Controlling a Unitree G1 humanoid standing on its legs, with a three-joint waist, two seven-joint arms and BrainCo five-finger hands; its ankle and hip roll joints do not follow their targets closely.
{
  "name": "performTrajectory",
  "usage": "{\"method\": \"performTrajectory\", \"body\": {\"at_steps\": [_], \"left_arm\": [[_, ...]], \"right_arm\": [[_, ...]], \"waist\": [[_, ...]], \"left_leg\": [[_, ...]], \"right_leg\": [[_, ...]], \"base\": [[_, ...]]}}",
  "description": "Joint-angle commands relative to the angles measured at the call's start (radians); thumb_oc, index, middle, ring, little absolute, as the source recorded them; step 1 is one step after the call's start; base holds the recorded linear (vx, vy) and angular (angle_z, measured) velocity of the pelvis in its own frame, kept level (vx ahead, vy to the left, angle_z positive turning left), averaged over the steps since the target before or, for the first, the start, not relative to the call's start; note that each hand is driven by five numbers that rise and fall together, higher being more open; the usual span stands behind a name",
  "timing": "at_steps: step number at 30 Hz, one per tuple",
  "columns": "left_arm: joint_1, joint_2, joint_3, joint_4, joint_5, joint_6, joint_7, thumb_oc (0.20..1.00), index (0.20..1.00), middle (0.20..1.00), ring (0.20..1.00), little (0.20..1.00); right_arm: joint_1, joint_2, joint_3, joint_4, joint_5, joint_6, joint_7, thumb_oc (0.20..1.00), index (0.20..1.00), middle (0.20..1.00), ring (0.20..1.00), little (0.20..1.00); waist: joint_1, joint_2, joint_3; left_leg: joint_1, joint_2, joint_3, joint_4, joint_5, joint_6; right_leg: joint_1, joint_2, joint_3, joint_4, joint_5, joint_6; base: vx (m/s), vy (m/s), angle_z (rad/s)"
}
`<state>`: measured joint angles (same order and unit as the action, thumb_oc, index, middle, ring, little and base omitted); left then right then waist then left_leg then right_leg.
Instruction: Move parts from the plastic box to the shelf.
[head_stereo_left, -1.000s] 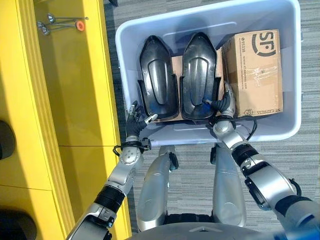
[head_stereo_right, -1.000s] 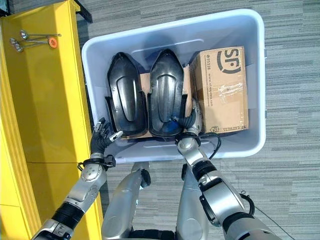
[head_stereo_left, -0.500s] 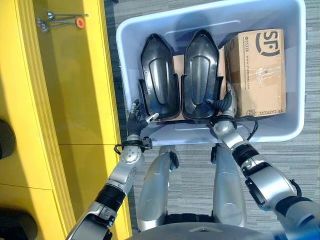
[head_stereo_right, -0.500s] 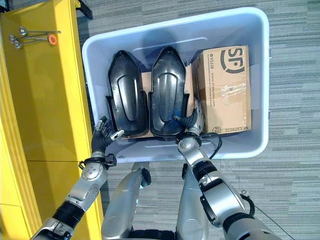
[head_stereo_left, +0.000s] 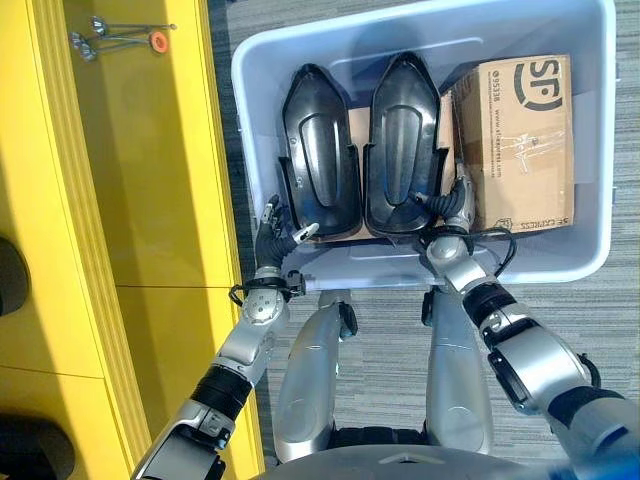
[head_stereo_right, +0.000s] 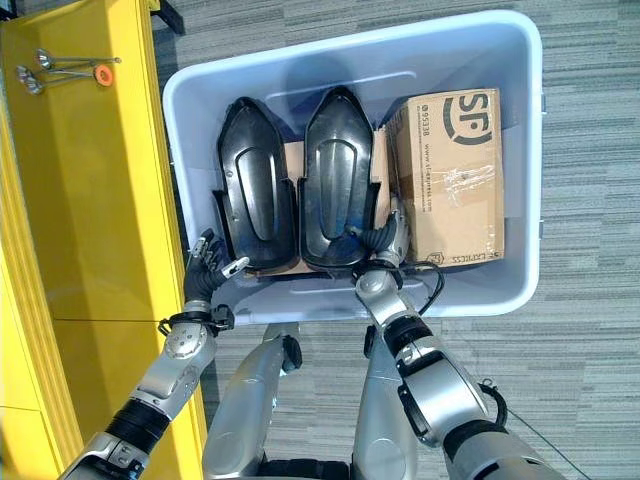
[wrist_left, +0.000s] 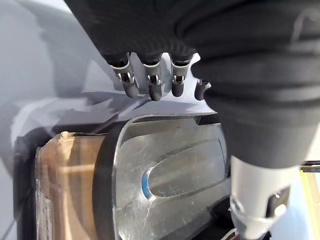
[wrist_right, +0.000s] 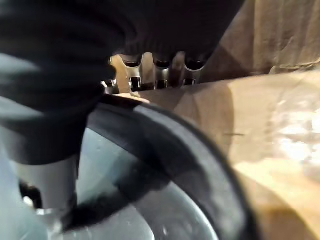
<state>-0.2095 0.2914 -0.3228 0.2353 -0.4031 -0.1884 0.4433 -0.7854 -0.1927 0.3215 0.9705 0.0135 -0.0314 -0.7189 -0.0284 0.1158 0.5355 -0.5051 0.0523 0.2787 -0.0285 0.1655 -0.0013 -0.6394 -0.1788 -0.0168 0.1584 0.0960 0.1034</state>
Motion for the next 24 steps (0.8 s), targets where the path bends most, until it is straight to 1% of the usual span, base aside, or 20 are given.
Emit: {"method": "performTrajectory", "body": {"at_steps": [1,8,18,20,22,24], "left_arm": [[0.016,0.060,0.011,-0.055,0.008,-0.049,0.017,1.000,1.000,1.000,1.000,1.000],[0.014,0.059,0.010,-0.051,0.007,-0.044,0.018,1.000,1.000,1.000,1.000,1.000],[0.014,0.056,0.019,-0.054,0.009,-0.043,0.022,1.000,1.000,1.000,1.000,1.000],[0.012,0.055,0.020,-0.048,0.010,-0.044,0.024,1.000,1.000,1.000,1.000,1.000],[0.011,0.055,0.021,-0.051,0.014,-0.045,0.027,1.000,1.000,1.000,1.000,1.000],[0.011,0.055,0.026,-0.052,0.016,-0.044,0.029,1.000,1.000,1.000,1.000,1.000]], "right_arm": [[0.004,-0.099,-0.078,0.140,0.073,0.039,-0.004,0.200,0.200,0.200,0.200,0.200],[0.006,-0.100,-0.067,0.135,0.070,0.033,-0.003,0.200,0.200,0.200,0.200,0.200],[0.024,-0.112,-0.062,0.088,0.025,0.045,-0.027,0.200,0.200,0.200,0.200,0.200],[0.030,-0.116,-0.061,0.064,0.008,0.047,-0.036,0.200,0.200,0.200,0.200,0.200],[0.043,-0.124,-0.051,0.035,-0.036,0.064,-0.053,0.200,0.200,0.200,0.200,0.200],[0.053,-0.127,-0.055,0.010,-0.044,0.063,-0.054,0.200,0.200,0.200,0.200,0.200]], "waist": [[0.025,-0.007,-0.016],[0.023,-0.012,-0.016],[0.017,-0.020,-0.016],[0.016,-0.023,-0.016],[0.012,-0.027,-0.016],[0.011,-0.030,-0.016]], "left_leg": [[-0.017,0.013,-0.061,0.164,-0.165,-0.025],[-0.017,0.014,-0.064,0.168,-0.168,-0.023],[0.000,0.014,-0.065,0.171,-0.170,-0.023],[0.007,0.015,-0.066,0.169,-0.169,-0.023],[0.020,0.016,-0.067,0.165,-0.168,-0.025],[0.031,0.017,-0.068,0.161,-0.168,-0.025]], "right_leg": [[-0.006,-0.037,-0.035,0.034,-0.021,0.045],[-0.008,-0.039,-0.034,0.038,-0.019,0.044],[0.007,-0.037,-0.033,0.041,-0.019,0.043],[0.012,-0.036,-0.033,0.041,-0.019,0.043],[0.028,-0.035,-0.034,0.038,-0.020,0.043],[0.038,-0.034,-0.034,0.036,-0.021,0.043]], "base": [[0.00,0.000,0.00],[0.00,0.000,0.00],[0.00,0.000,0.00],[0.00,0.000,0.00],[0.00,0.000,0.00],[0.00,0.000,0.00]]}}
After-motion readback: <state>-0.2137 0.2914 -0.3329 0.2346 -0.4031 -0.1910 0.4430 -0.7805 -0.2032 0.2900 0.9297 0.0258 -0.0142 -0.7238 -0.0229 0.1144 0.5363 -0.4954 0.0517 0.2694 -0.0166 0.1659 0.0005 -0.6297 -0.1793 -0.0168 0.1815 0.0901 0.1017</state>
